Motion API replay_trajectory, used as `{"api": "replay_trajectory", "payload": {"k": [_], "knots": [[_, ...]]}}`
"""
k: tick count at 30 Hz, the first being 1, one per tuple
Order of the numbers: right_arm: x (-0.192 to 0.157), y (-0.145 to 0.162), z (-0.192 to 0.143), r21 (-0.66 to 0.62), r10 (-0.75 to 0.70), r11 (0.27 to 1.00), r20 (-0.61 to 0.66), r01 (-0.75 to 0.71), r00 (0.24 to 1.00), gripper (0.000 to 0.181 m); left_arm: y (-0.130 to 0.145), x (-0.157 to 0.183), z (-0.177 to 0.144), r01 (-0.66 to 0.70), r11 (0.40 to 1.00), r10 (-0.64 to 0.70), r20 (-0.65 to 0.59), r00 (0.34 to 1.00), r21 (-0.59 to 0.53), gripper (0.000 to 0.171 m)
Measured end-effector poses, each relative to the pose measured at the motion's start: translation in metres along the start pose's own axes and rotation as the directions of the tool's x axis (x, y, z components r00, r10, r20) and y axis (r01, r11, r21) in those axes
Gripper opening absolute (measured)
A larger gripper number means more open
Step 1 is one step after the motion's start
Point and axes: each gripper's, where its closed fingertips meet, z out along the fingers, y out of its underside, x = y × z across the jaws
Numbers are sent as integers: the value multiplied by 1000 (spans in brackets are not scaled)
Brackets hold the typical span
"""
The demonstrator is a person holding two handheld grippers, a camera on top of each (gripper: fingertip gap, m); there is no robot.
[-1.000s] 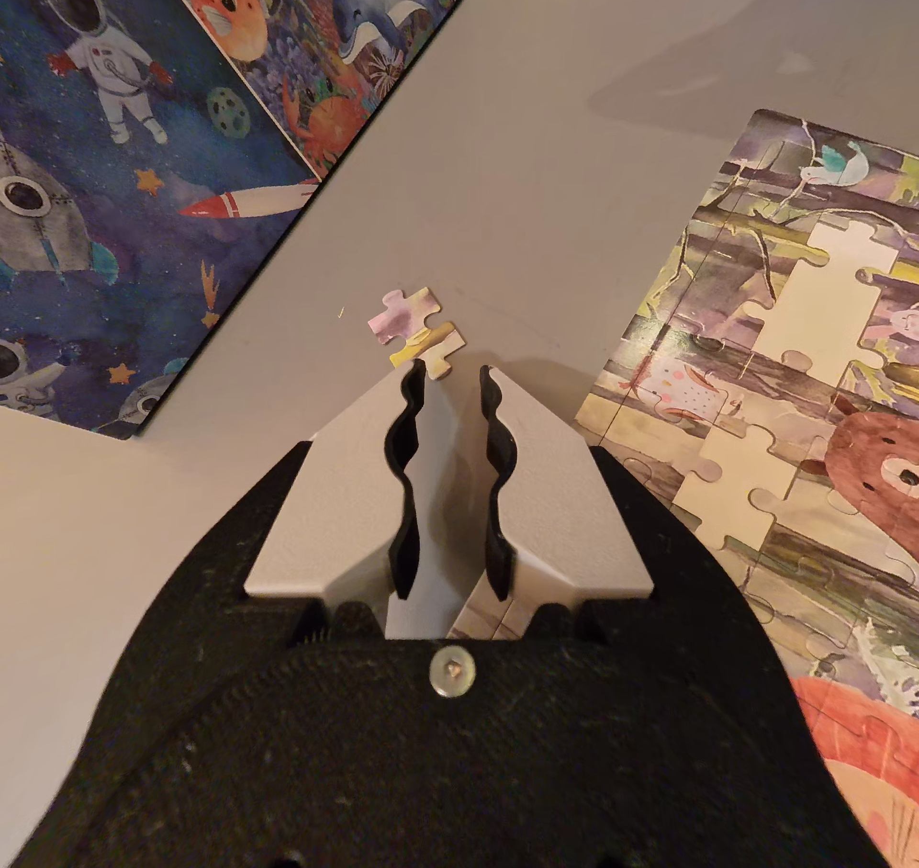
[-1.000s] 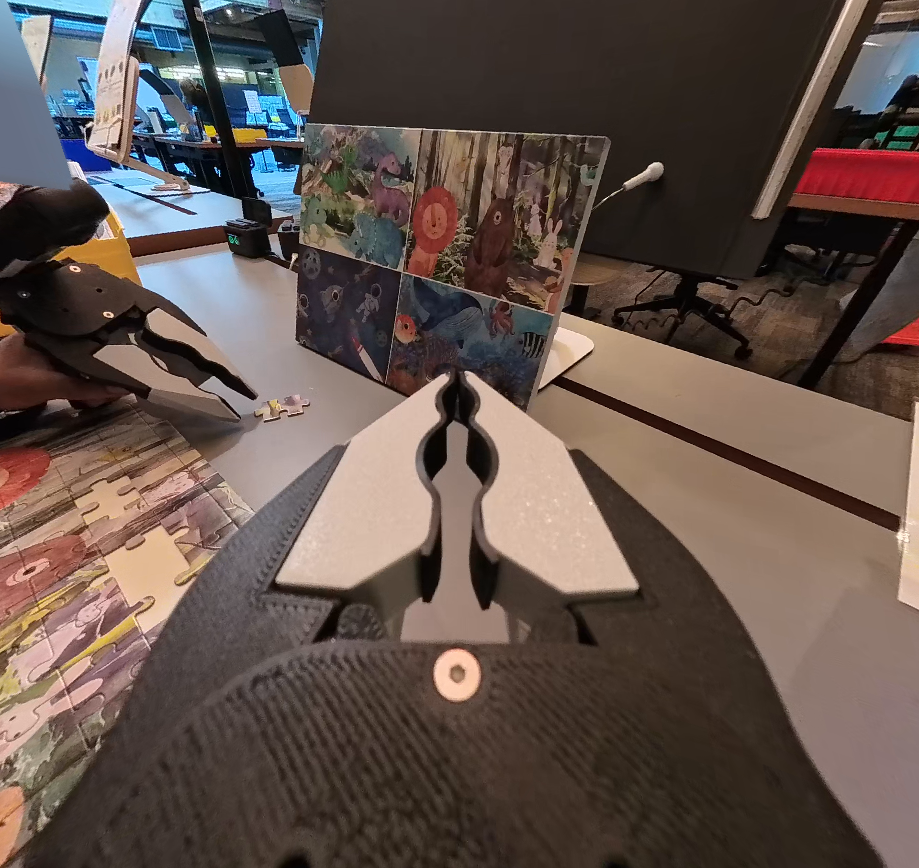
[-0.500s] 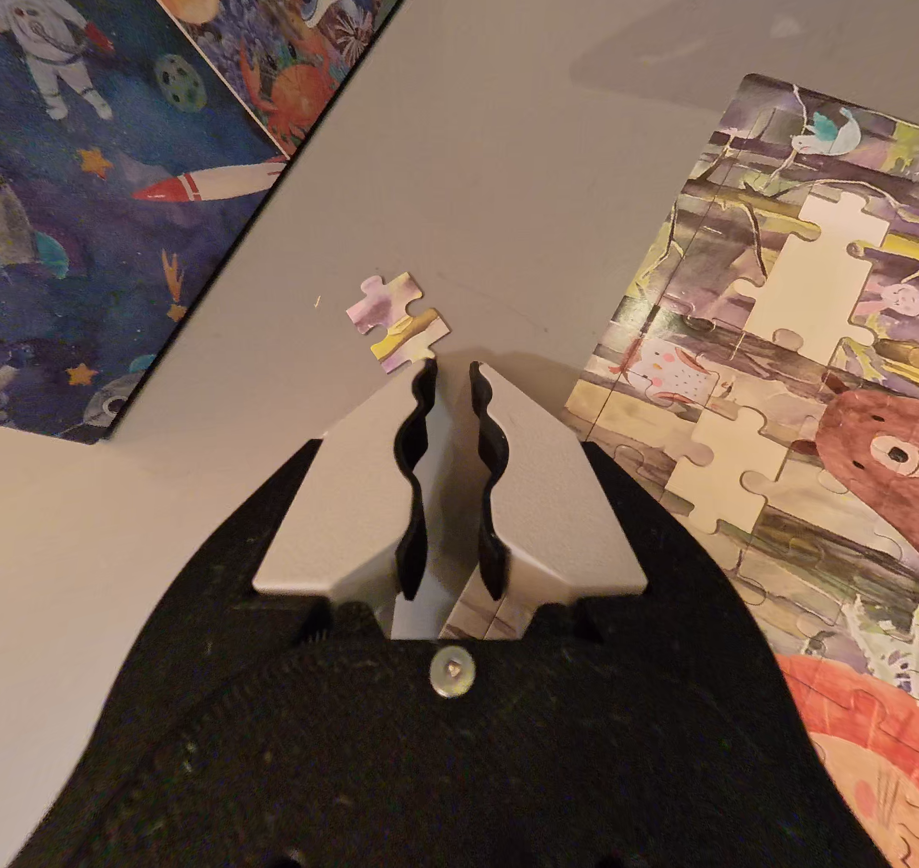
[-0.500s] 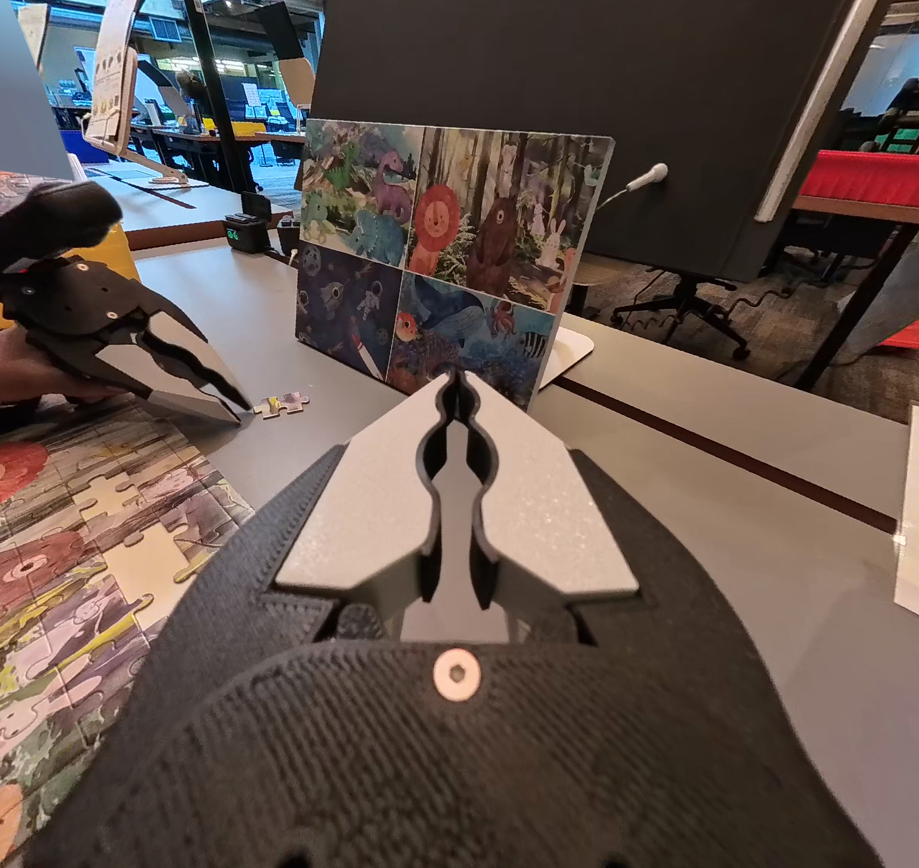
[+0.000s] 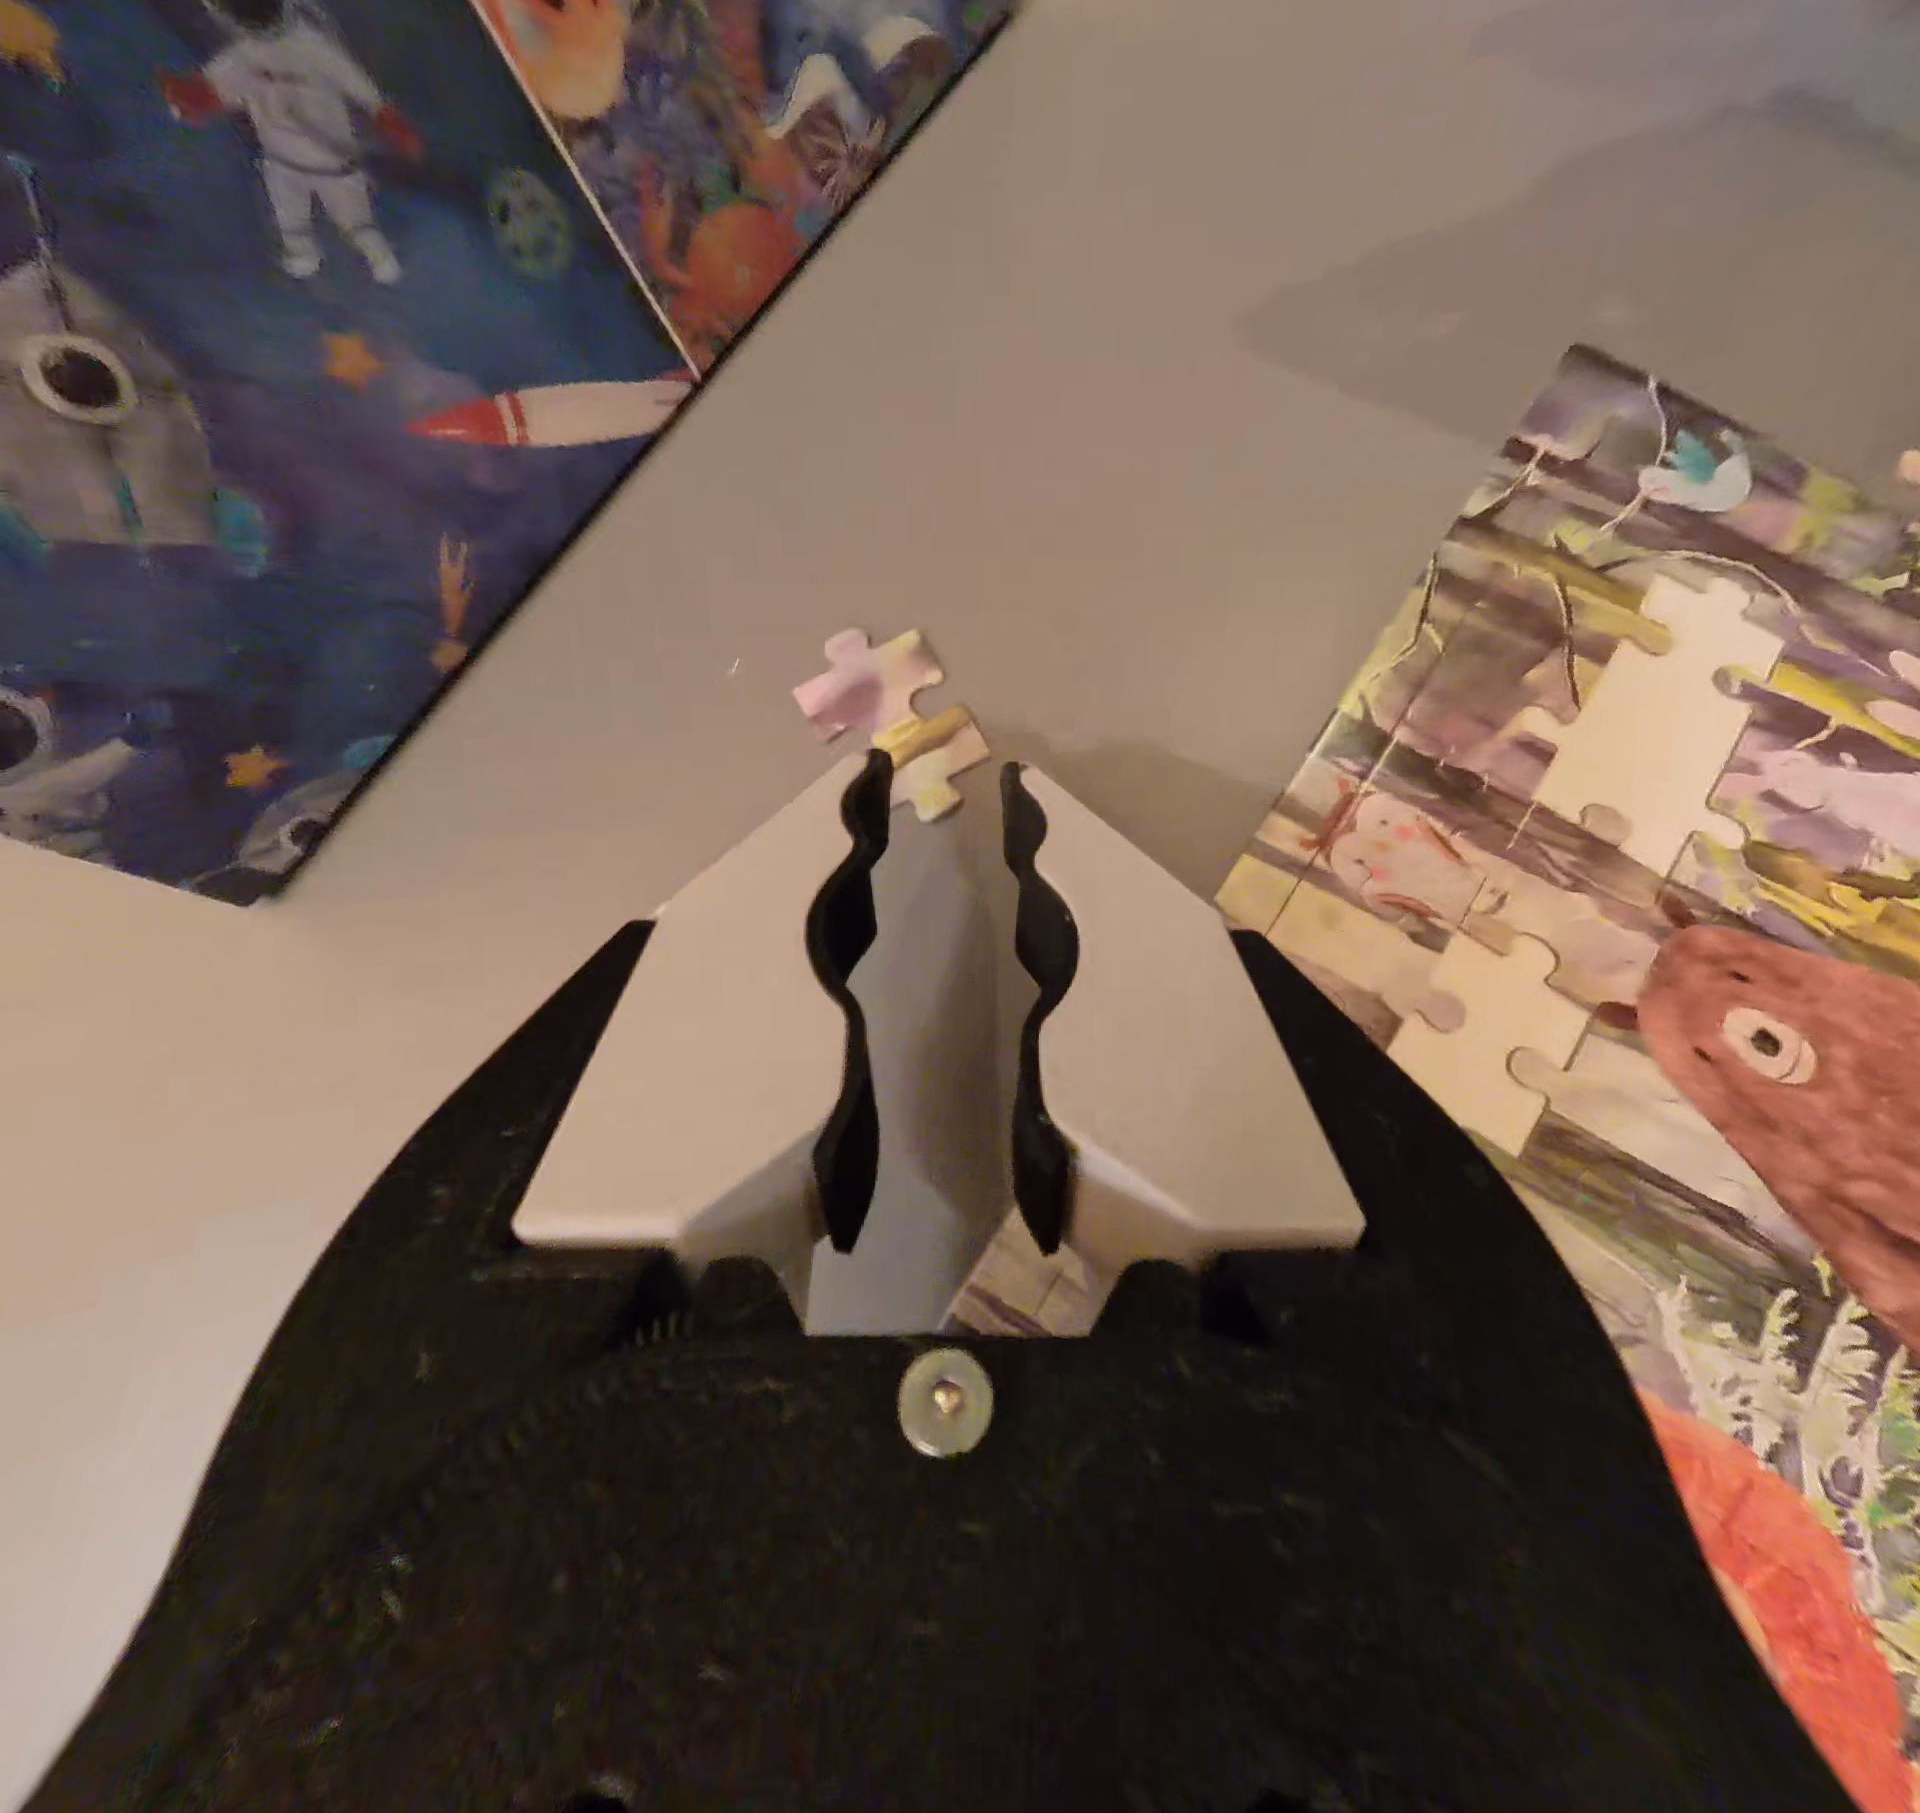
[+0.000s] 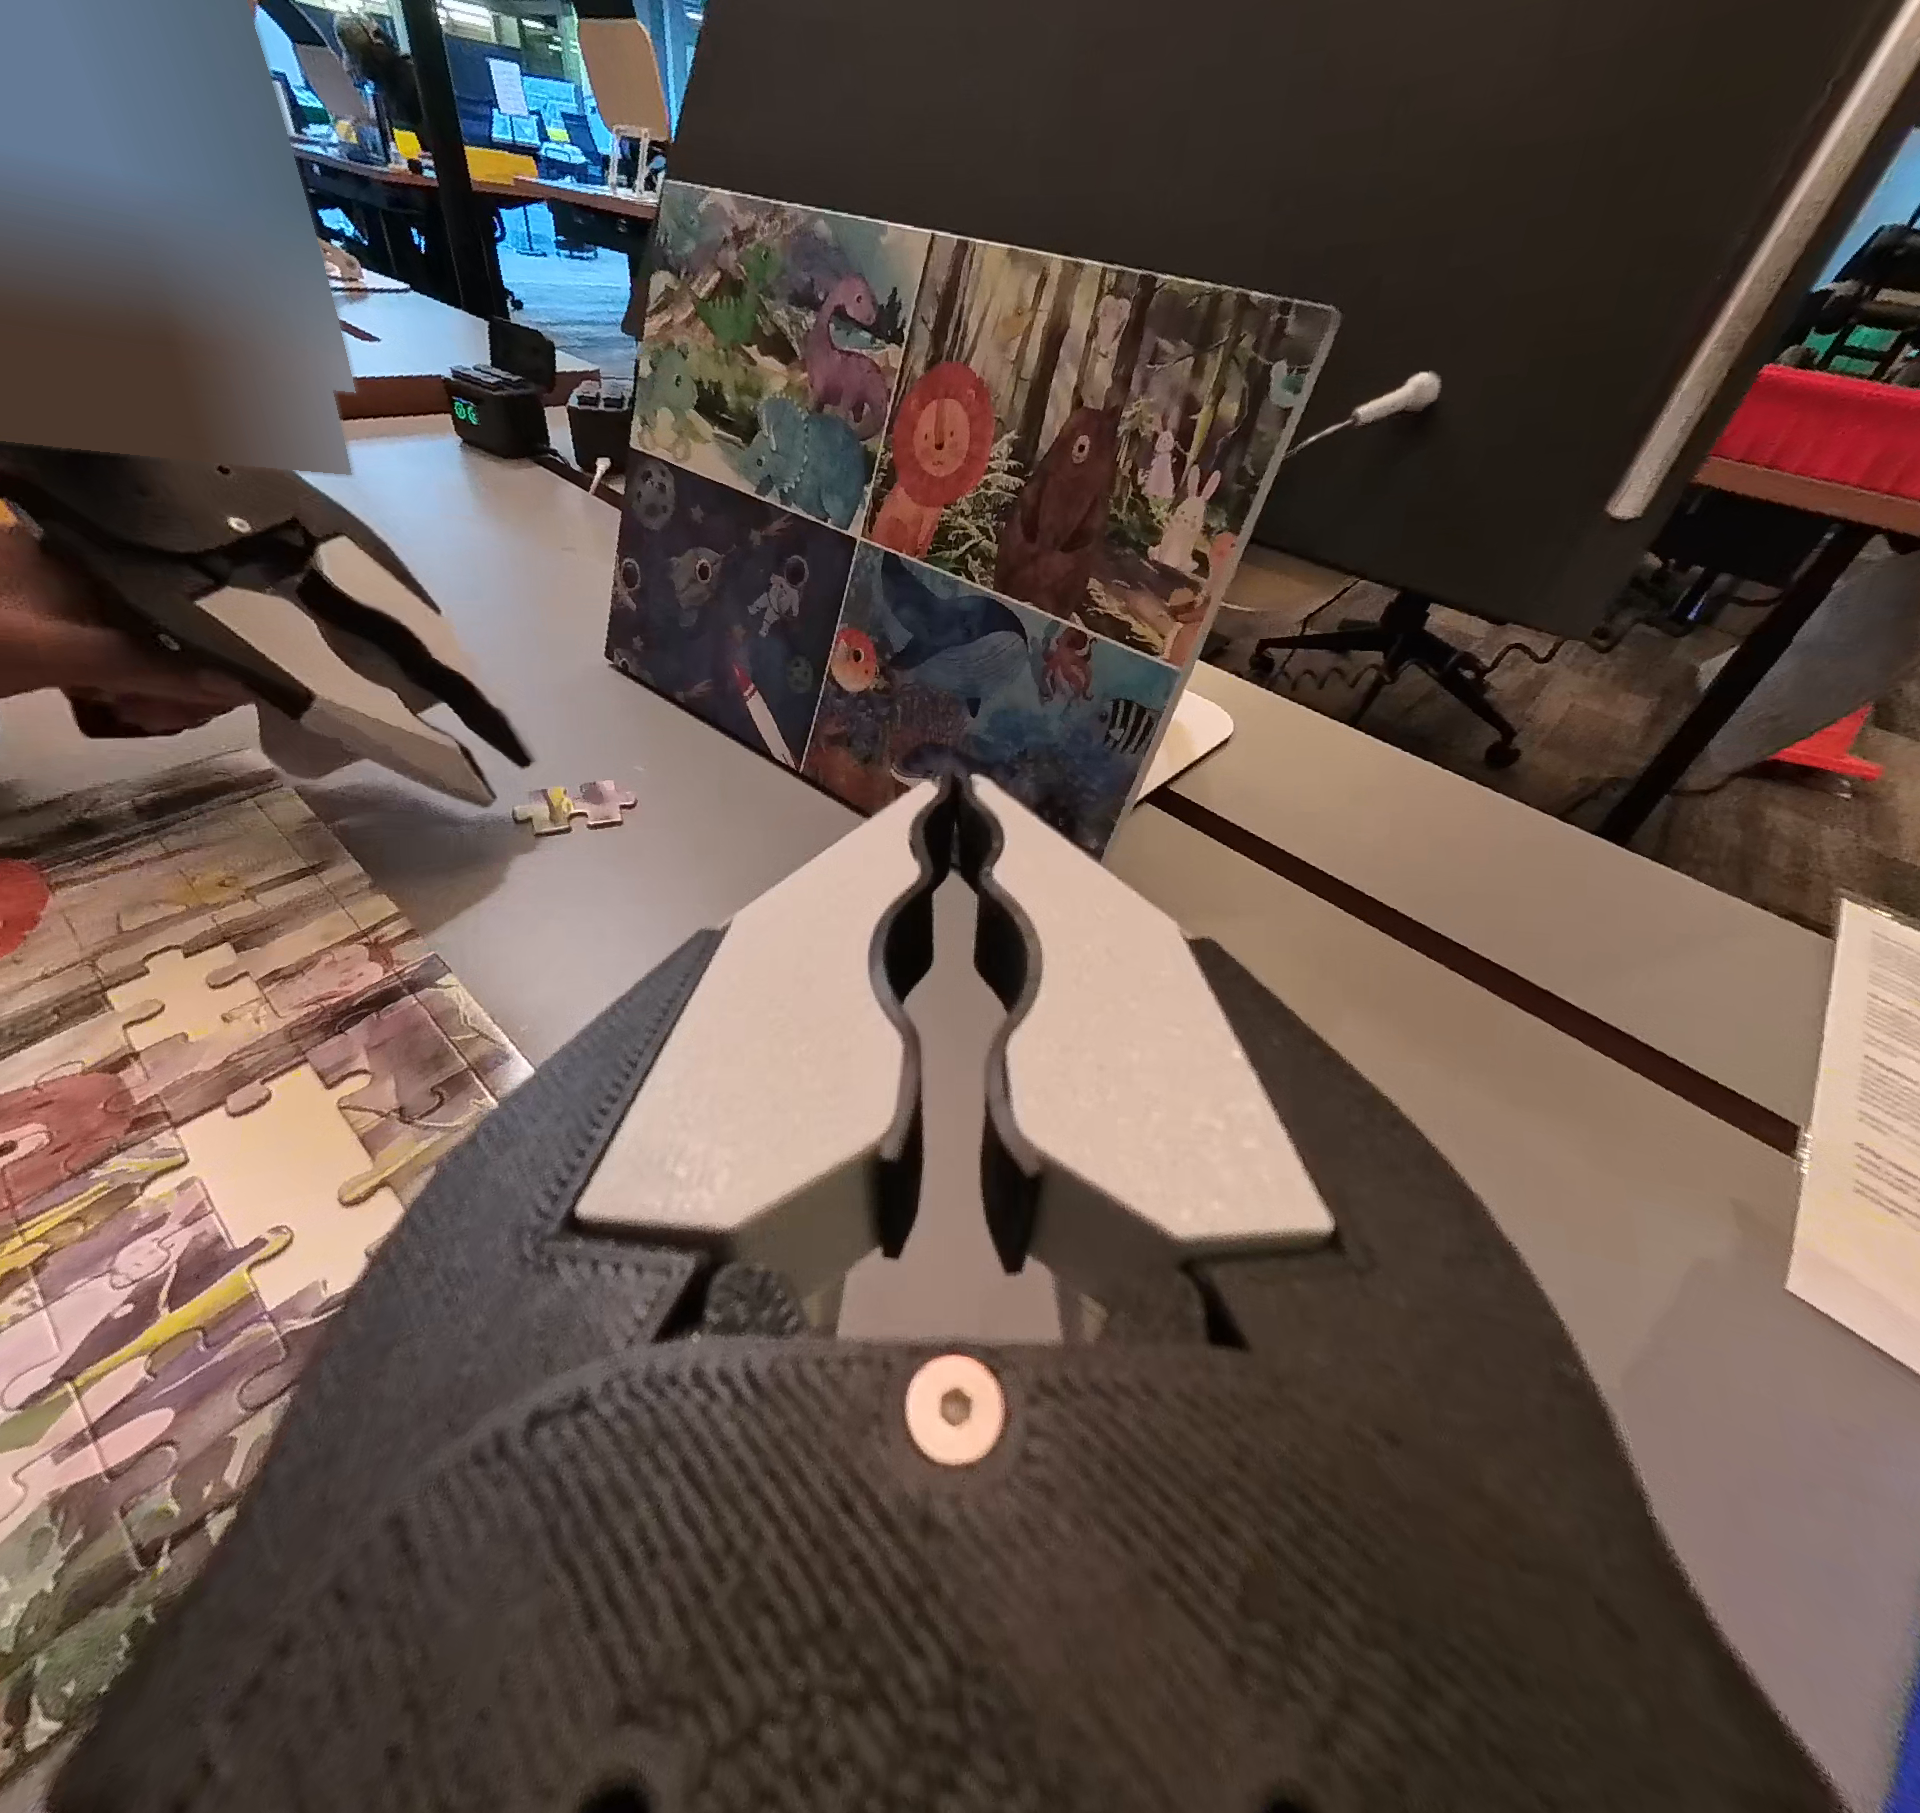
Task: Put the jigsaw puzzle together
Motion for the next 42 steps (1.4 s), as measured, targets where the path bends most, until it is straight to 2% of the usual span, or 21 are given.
{"api": "replay_trajectory", "payload": {"k": [6,9,10,11,14,17,21,27,37,39,40,41,42], "knots": [[-3,6,4,-33,-27,999,0,27,1000,0,10,16,12,72,996,-76,-76,994,-58,25],[-7,9,7,-44,-26,999,14,26,1000,0,-3,54,18,115,990,-134,-271,953,-84,30],[-8,10,8,-50,-27,998,17,28,999,0,-6,62,19,106,991,-127,-301,945,-85,30],[-8,11,9,-54,-31,998,19,32,999,0,-8,63,19,86,993,-105,-292,950,-78,30],[-9,9,8,-60,-56,997,11,57,998,0,-9,36,15,37,998,-43,-139,989,-45,30],[-10,8,8,-61,-70,996,8,70,998,0,-6,13,10,71,997,-73,-55,996,-31,31],[-11,13,11,-91,-81,993,12,81,997,0,1,8,13,125,991,-128,-63,990,-52,37],[-13,19,14,-123,-112,986,13,112,994,0,5,1,16,100,993,-100,-2,995,-62,42],[-11,20,14,-143,-148,979,-7,146,989,0,7,4,14,95,993,-98,-40,994,-66,42],[-11,21,14,-147,-146,979,-7,143,989,0,6,19,12,105,992,-114,-127,985,-77,37],[-11,21,14,-147,-145,979,-7,143,989,0,6,39,8,114,988,-137,-255,957,-105,21],[-11,20,14,-146,-145,979,-8,143,989,0,3,64,0,122,985,-163,-411,897,-124,18],[-10,20,14,-145,-146,979,-9,143,989,0,-2,80,-9,136,983,-181,-517,837,-124,25]]}}
